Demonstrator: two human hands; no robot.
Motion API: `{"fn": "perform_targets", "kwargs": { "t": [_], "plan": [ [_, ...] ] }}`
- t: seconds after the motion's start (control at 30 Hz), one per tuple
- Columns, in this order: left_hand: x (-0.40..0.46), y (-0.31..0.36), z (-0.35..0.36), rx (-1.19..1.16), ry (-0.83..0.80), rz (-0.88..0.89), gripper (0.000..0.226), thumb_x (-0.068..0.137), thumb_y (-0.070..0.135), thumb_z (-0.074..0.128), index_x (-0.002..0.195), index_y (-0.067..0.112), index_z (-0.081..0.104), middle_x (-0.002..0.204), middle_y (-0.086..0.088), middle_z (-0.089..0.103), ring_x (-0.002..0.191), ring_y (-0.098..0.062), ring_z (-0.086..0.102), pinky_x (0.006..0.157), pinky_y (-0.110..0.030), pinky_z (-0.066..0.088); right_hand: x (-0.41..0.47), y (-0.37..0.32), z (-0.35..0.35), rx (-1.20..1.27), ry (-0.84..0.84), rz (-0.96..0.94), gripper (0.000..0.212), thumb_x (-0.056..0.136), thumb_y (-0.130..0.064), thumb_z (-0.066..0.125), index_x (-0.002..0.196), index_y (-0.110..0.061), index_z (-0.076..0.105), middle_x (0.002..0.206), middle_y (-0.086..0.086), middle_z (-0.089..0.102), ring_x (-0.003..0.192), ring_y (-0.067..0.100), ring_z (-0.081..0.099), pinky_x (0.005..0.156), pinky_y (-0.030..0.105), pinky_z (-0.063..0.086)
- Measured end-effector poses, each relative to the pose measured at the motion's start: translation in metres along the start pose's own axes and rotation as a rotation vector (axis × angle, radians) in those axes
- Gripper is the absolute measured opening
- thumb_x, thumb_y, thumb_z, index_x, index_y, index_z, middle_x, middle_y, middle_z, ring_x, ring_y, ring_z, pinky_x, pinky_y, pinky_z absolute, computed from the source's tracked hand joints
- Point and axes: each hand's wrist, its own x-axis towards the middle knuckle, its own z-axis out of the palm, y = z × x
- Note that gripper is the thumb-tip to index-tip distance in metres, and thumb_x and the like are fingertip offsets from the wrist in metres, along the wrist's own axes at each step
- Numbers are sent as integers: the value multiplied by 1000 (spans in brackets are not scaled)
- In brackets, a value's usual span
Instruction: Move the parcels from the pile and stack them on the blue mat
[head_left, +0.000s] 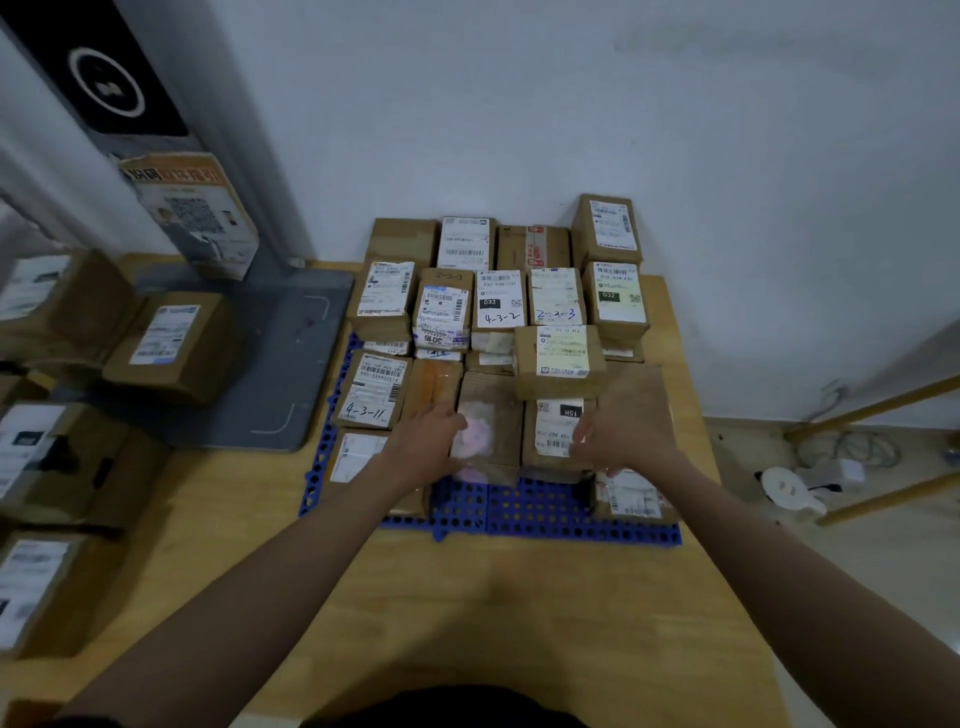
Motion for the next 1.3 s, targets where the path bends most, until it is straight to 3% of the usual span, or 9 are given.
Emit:
{"fn": "perform_targets", "kwargs": {
  "t": [0.1,0.27,0.33,0.5,0.6,0.77,0.93,1.13,1.3],
  "plan": [
    [-22,-6,-9,30,20,22,51,84,39,71,129,23,54,138,3,45,116,-19,53,87,-34,48,-6,-20,12,21,-24,-77,30,92,-35,60,115,-16,58,112,2,57,92,20,57,76,31,50],
    [-67,-31,-24,18,98,-56,41,90,36,64,128,24,55,130,1,49,116,-21,50,91,-38,47,-1,-69,27,-26,-82,-217,18,86,-17,56,79,-1,61,82,23,59,84,44,62,54,33,45],
    [-89,-47,-28,23,131,-102,39,91,37,63,127,25,55,129,1,48,118,-20,49,95,-38,45,2,-93,32,-69,-96,-276,15,88,-23,57,88,-9,62,86,18,55,75,38,63,49,26,42],
    [-144,-93,-33,14,182,-233,36,88,35,66,122,26,57,125,1,51,115,-21,53,93,-36,44,7,-149,51,-89,-146,-391,32,91,-32,63,120,-22,53,116,-2,55,95,16,58,83,33,53],
    [-173,-121,-31,-14,199,-321,34,88,37,65,121,28,58,127,1,50,118,-20,52,96,-35,40,3,-188,62,-112,-154,-446,37,89,-32,63,124,-22,53,124,-1,53,98,15,56,73,22,47],
    [-218,-168,-27,-48,191,-405,34,90,40,63,121,28,57,129,3,48,120,-19,50,93,-34,42,-6,-250,86,-106,-200,-478,33,91,-36,61,120,-25,51,108,-1,57,78,14,57,63,25,48],
    [-263,-225,-25,-80,164,-445,35,91,40,62,123,27,57,128,2,49,114,-19,54,89,-37,48,-8,-320,123,-139,-170,-507,32,88,-28,64,118,-19,56,115,1,59,98,16,57,78,28,46],
    [-312,-304,-28,-109,201,-500,38,89,35,62,124,22,56,129,-1,49,110,-24,55,84,-37,48,-9,-409,167,-90,-196,-455,32,83,-26,64,114,-23,55,102,4,64,69,14,61,58,28,52],
    [-345,-370,-37,-137,311,-602,44,87,28,66,126,19,50,130,-4,43,116,-26,50,89,-42,50,-14,-484,194,-5,-199,-448,25,81,-27,62,106,-25,56,95,9,68,82,26,69,66,39,59]
  ]
}}
